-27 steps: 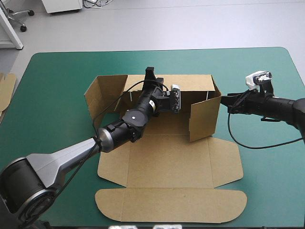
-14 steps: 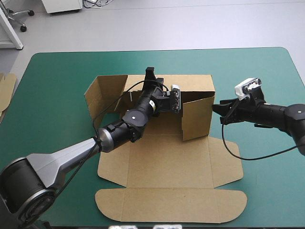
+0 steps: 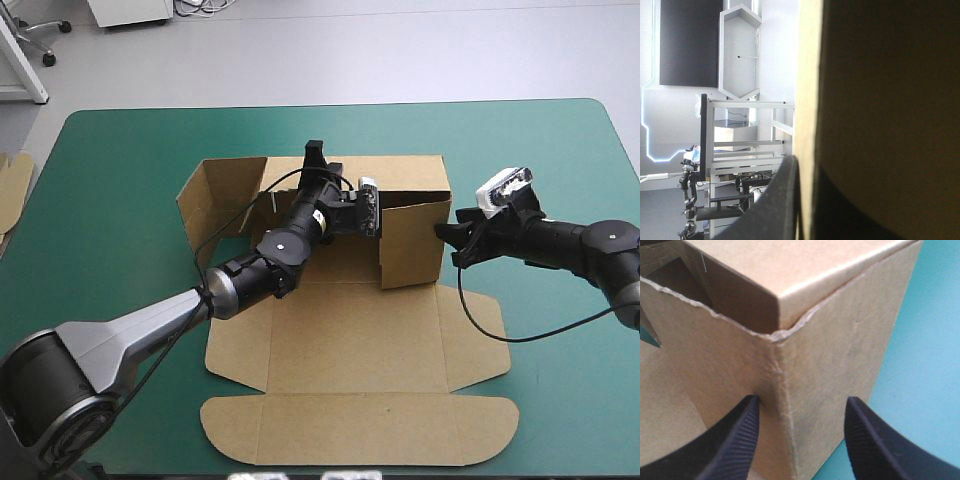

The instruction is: Fold the box

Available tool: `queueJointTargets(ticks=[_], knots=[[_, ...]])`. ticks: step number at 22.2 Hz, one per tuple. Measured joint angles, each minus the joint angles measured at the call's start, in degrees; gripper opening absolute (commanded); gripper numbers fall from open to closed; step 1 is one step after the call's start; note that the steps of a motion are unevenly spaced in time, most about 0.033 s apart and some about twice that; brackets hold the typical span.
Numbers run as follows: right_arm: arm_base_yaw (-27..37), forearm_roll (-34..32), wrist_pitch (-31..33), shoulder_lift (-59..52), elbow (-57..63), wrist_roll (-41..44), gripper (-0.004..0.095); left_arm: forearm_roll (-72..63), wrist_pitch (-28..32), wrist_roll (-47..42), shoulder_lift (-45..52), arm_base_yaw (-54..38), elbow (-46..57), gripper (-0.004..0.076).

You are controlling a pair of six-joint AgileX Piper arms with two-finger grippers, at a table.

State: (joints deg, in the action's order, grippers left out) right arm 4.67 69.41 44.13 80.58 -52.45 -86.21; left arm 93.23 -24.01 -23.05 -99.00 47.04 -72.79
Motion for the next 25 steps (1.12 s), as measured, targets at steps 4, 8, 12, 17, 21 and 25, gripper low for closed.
queueJointTargets(ticks=[4, 8, 12, 17, 21, 25], knots=[[0.0, 1.03, -0.69, 1.05, 0.0, 0.0, 0.0595, 0.31, 0.05, 0.0, -0.17, 0.0, 0.0, -0.0014], [0.0, 2.74, -0.77, 1.53, 0.0, -0.44, 0.0595, 0.52, -0.66, 0.0, -0.4, 0.0, -0.11, -0.0013], [-0.96, 4.07, -1.43, 1.67, 0.0, -1.8, 0.0595, -0.22, -1.0, -0.12, -0.4, 0.0, -0.48, -0.001], [-7.23, 5.38, -8.87, 1.69, 0.0, -4.07, 0.0595, -1.55, -1.13, -1.25, -0.9, 0.0, -2.02, -0.001], [-8.2, 7.73, -11.35, 1.8, 0.0, -4.5, 0.0595, -2.79, -1.71, -1.25, -0.94, 0.0, -2.21, -0.001], [-8.33, 8.87, -12.32, 4.26, -1.8, -3.52, 0.0593, -2.77, -2.97, -0.32, -1.34, 1.01, -2.37, -0.001]])
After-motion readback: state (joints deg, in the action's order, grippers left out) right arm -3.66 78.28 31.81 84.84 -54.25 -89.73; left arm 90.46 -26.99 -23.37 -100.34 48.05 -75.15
